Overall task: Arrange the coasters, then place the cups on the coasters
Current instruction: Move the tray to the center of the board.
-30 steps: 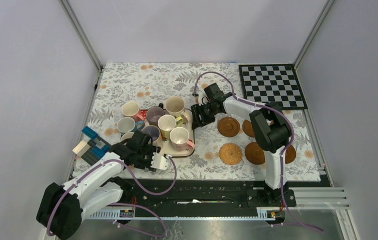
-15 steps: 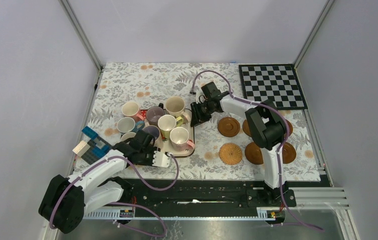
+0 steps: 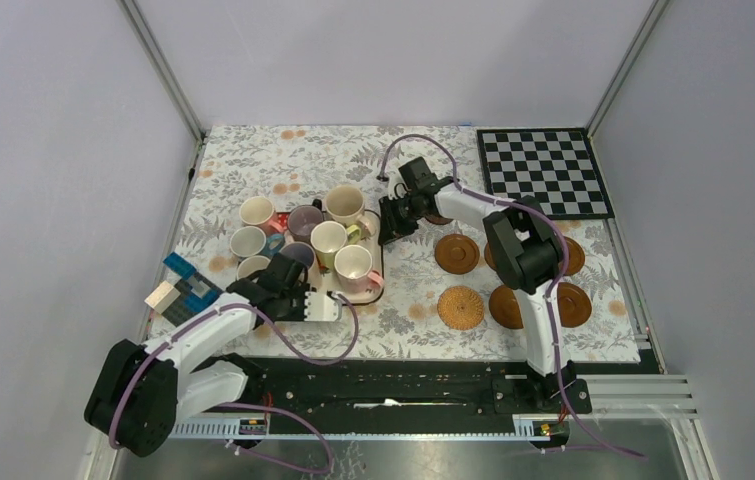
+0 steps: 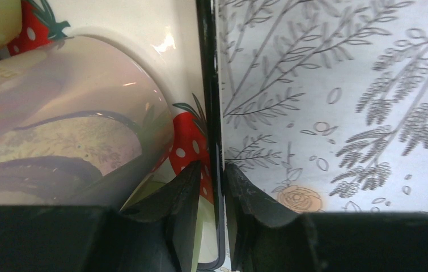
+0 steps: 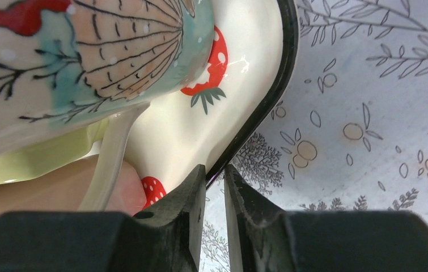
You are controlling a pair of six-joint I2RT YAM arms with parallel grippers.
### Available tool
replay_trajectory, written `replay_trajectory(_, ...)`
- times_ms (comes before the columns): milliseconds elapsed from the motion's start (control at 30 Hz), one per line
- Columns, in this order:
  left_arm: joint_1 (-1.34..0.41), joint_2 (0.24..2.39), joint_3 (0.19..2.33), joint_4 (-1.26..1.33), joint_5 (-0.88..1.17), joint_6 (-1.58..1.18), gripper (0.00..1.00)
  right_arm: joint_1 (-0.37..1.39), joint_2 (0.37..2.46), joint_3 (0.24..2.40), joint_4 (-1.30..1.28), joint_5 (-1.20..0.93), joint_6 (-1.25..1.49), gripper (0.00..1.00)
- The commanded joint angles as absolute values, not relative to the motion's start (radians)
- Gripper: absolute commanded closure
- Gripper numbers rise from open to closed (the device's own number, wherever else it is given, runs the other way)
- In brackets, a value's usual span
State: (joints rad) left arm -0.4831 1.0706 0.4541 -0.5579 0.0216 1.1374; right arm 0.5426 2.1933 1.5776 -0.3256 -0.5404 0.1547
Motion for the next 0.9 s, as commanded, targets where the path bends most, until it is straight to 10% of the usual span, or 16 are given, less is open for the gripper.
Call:
replay_trajectory(0,-0.428,1.139,0.464,-0.362,0.012,1.145,0.73,0.563,2.231,1.641,-0.270,-0.597,0.194,0.75)
replay_trajectory(867,-0.192,1.573,0.742,-0.128,0.054,1.132,0.73,0.577,2.476,1.957,-0.166,-0.513,0.273,0.70)
